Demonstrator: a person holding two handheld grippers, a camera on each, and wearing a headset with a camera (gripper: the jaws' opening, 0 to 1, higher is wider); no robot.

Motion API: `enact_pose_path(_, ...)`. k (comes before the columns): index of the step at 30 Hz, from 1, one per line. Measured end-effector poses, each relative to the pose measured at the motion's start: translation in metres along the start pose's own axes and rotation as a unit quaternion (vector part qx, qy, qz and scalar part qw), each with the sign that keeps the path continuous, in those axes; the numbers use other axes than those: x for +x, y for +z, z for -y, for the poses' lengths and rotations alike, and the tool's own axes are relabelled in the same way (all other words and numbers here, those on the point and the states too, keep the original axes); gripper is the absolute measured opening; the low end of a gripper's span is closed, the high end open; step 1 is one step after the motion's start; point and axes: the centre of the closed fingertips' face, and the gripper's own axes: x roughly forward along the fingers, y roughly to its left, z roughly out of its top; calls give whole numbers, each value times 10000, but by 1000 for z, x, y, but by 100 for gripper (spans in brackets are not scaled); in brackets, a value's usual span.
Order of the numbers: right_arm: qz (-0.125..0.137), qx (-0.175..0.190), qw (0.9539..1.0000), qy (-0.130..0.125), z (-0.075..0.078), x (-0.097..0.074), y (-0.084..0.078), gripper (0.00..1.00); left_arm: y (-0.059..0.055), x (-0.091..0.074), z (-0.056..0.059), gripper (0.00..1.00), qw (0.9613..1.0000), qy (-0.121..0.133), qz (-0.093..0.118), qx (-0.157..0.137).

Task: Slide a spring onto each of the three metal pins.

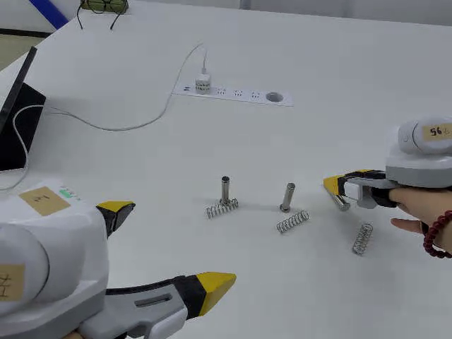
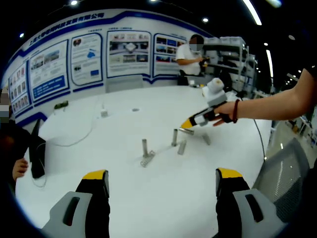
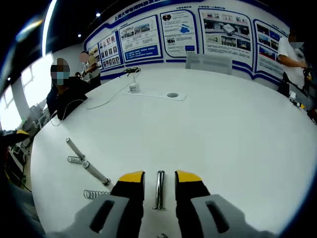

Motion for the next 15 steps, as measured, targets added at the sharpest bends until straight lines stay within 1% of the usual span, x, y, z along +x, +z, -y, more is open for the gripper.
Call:
enact_pose_path(3, -35, 12, 10000, 15, 0, 5, -2, 24, -1, 1, 0, 90, 10000, -13, -20, -2)
enact_pose_path(5, -52, 91, 9999, 15, 0, 8, -4, 22, -2, 2, 0, 90, 10000, -15, -31, 20)
enact_pose_path(8, -104, 154, 9998, 20, 1, 11, -8, 19, -1, 2, -2, 90, 10000, 6, 10, 46)
enact_pose_path(10, -140, 139, 9998, 0, 2, 13, -11, 18, -2, 3, -3, 90, 10000, -4, 2, 22)
enact_pose_path(15, -94, 145, 9999, -5, 3, 14, -8, 17, -4, 3, -4, 90, 10000, -6, -36, 38)
